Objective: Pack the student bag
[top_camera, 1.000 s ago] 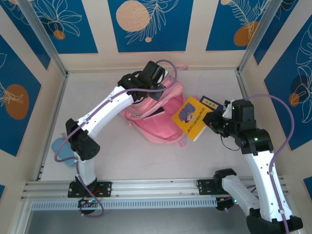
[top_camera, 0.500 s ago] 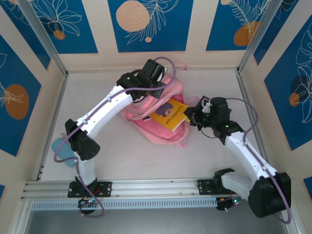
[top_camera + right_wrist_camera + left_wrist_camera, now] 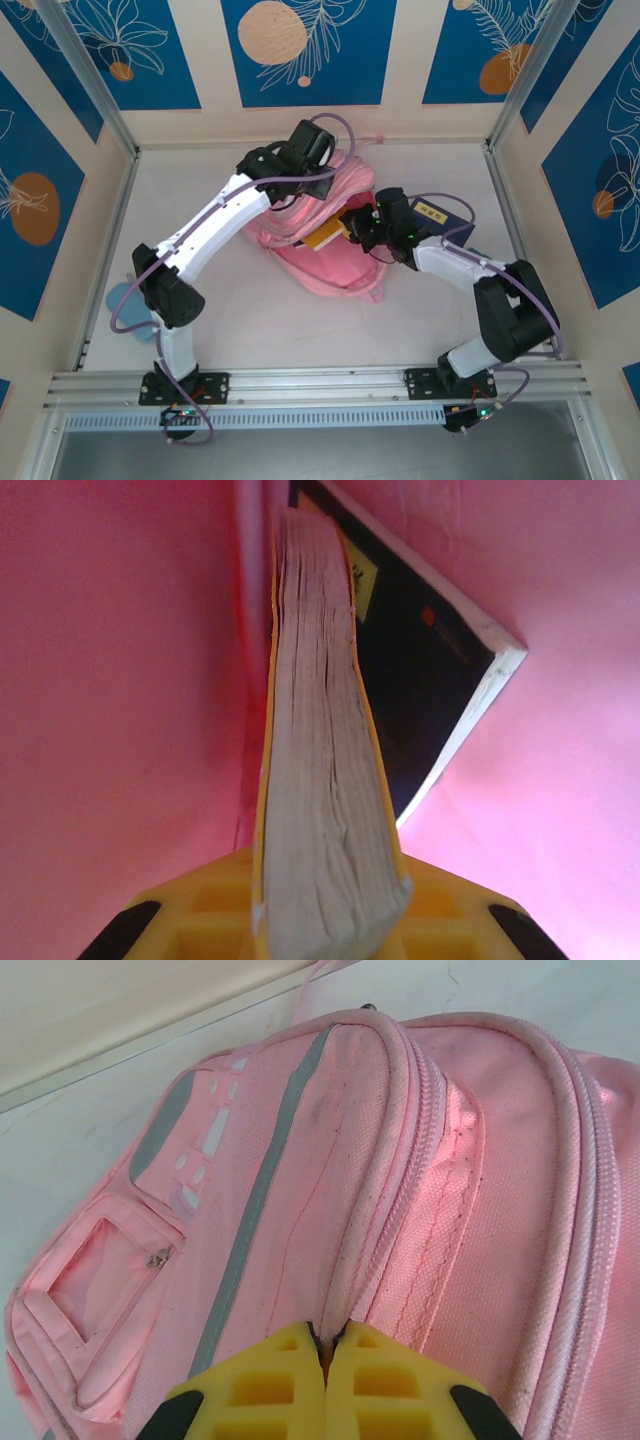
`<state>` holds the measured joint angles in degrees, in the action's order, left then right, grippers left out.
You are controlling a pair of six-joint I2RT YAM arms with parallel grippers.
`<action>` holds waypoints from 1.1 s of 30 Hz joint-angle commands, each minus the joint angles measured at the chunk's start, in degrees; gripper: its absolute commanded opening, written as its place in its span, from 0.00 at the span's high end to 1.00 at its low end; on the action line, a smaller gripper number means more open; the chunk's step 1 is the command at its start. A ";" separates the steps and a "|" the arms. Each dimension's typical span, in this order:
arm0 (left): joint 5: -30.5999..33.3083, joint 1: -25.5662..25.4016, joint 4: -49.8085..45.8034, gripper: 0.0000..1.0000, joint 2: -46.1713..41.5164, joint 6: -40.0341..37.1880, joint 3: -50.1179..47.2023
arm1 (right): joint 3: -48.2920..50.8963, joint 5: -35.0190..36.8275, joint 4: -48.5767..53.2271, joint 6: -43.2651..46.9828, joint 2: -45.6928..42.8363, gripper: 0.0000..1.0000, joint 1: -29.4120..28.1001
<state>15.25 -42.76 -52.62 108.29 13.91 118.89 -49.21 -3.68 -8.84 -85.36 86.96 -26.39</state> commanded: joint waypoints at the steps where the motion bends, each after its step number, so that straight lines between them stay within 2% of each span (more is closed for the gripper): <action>1: 0.57 1.39 2.04 1.00 -1.24 2.36 3.28 | -4.32 5.53 -2.99 -3.44 2.42 0.97 -1.41; 4: 0.31 1.94 1.85 1.00 -1.22 2.49 3.35 | -8.26 5.70 -1.02 -2.50 6.44 0.88 -2.41; 7: 0.39 2.60 1.56 1.00 -1.24 2.92 2.87 | -11.22 0.14 -0.90 -3.11 10.21 0.77 -2.45; 11: -0.27 3.60 1.40 1.00 -1.64 5.39 1.88 | -11.57 -7.11 1.19 -5.41 10.27 0.46 -2.57; 13: 0.21 3.81 1.38 1.00 -1.69 5.76 1.45 | -11.74 -7.72 5.99 -3.67 8.17 0.36 -2.74; 14: 0.24 4.07 1.46 1.00 -1.74 5.86 1.07 | -11.23 -8.18 7.69 -2.82 6.90 0.34 -2.66; 17: 0.17 5.01 1.68 1.00 -2.09 6.05 -0.32 | -7.33 -8.54 9.99 -1.40 2.15 0.34 -2.25; 21: -0.29 6.82 3.06 1.00 -3.74 5.80 -4.30 | -2.97 -7.23 16.43 2.49 -4.77 0.40 -1.65; 26: -0.13 8.96 6.12 1.00 -9.03 1.87 -13.83 | -0.49 0.95 29.35 11.99 -15.17 0.41 -0.75; 28: -0.92 9.93 7.27 1.00 -11.50 0.12 -18.61 | -1.84 3.01 34.80 17.52 -16.70 0.38 1.45; 33: -1.13 11.55 8.15 1.00 -18.04 -1.34 -30.23 | -8.55 2.09 46.19 30.09 -13.30 0.32 11.75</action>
<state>12.25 -32.67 -44.73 94.63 13.54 92.36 -54.02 -3.46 26.89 -66.04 71.81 -18.65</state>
